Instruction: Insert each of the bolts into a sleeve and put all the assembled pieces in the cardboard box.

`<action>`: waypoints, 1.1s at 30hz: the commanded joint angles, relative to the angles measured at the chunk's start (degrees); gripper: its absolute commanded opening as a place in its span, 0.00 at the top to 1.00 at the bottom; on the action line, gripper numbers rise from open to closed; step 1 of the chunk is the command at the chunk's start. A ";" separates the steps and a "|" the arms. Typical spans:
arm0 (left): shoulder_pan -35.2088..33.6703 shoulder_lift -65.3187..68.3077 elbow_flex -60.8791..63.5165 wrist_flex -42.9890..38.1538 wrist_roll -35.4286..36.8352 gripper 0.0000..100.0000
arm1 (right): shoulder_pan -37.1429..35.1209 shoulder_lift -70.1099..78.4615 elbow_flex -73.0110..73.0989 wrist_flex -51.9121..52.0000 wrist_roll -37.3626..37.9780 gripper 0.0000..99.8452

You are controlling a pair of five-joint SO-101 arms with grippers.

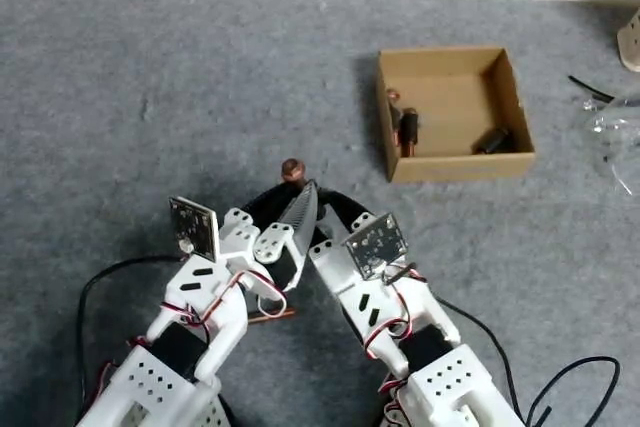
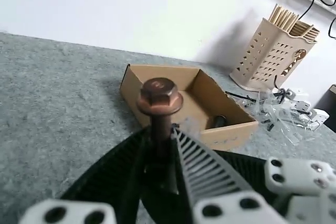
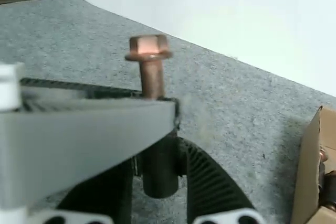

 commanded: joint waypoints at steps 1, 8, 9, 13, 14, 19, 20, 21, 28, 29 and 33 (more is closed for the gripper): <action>-3.74 1.19 0.40 -0.44 0.35 0.86 | 2.77 -1.01 5.49 -0.75 -0.97 1.00; -2.59 1.19 -0.31 2.02 5.01 0.60 | 2.77 -1.01 5.49 -0.75 -0.97 1.00; -2.77 1.19 -1.10 2.90 5.89 0.60 | 2.77 -1.01 5.49 -0.75 -0.97 1.00; -8.66 1.19 -3.91 4.04 12.48 0.60 | 2.77 -1.01 5.49 -0.75 -0.88 1.00; -10.95 1.19 -4.62 4.04 14.15 0.60 | 2.77 -1.01 5.49 -0.75 -0.88 1.00; -19.82 1.19 -6.29 4.04 20.04 0.60 | 2.77 -1.01 5.49 -0.75 -0.88 1.00; -20.79 1.19 -6.29 4.04 20.40 0.60 | 2.86 -1.01 5.49 -0.75 -0.88 1.00; -21.67 1.19 -5.76 3.87 20.04 0.60 | 2.95 -1.01 5.49 -0.75 -0.88 1.00; -22.55 1.71 -2.86 3.96 8.97 0.62 | 6.90 -1.01 5.23 -0.75 -0.97 1.00; -22.55 1.71 -2.68 4.04 8.26 0.65 | 6.90 -1.01 5.23 -0.75 -0.97 1.00; -22.64 1.71 -2.59 4.13 1.85 0.88 | 7.08 -1.01 5.41 -0.75 -0.97 1.00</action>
